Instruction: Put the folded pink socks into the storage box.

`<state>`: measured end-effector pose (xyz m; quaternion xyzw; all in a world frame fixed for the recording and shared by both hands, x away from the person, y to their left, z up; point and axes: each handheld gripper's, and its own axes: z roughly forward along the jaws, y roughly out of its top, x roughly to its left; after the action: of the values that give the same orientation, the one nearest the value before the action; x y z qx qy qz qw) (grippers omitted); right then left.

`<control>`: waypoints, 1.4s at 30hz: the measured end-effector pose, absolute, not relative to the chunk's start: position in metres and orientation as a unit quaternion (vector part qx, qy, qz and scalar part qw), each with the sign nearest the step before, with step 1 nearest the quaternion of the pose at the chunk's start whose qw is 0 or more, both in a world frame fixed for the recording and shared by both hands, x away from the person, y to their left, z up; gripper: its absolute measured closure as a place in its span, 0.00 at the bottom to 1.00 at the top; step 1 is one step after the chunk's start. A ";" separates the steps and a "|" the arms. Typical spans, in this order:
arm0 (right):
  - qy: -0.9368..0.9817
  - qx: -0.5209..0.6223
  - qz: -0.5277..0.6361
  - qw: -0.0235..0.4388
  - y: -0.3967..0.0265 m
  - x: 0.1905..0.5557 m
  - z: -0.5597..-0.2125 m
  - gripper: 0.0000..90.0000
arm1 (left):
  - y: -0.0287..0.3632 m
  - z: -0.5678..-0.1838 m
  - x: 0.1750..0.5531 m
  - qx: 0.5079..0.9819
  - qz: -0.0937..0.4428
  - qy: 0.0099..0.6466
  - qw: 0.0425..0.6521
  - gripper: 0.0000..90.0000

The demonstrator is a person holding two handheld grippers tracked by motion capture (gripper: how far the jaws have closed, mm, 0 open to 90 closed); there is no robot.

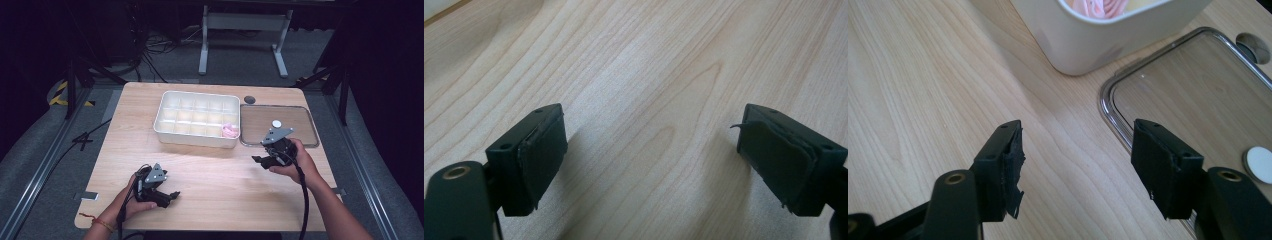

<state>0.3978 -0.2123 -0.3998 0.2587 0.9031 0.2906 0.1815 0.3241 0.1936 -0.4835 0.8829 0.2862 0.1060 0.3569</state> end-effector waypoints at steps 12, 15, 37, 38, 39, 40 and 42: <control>0.901 0.275 0.277 0.189 -0.233 0.387 -0.415 0.42 | 0.194 -0.483 0.324 0.883 0.106 0.287 0.355 0.14; 0.903 0.277 0.268 0.191 -0.237 0.383 -0.419 0.42 | 0.194 -0.483 0.324 0.883 0.106 0.287 0.355 0.14; 0.902 0.289 0.265 0.179 -0.264 0.352 -0.448 0.41 | 0.194 -0.483 0.323 0.883 0.108 0.289 0.355 0.14; 0.902 0.288 0.266 0.177 -0.266 0.351 -0.450 0.41 | 0.194 -0.483 0.324 0.883 0.107 0.288 0.355 0.14; 0.901 0.289 0.268 0.179 -0.268 0.349 -0.452 0.41 | 0.194 -0.483 0.323 0.883 0.107 0.289 0.354 0.14; 0.900 0.290 0.270 0.180 -0.270 0.348 -0.452 0.41 | 0.193 -0.483 0.324 0.882 0.107 0.289 0.356 0.14; 0.896 0.296 0.282 0.173 -0.274 0.345 -0.454 0.41 | 0.193 -0.483 0.324 0.883 0.107 0.289 0.355 0.14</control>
<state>0.3449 -0.2743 -0.4541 0.2962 0.8961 0.2816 0.1728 0.3235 0.1934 -0.4833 0.8825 0.2893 0.1072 0.3548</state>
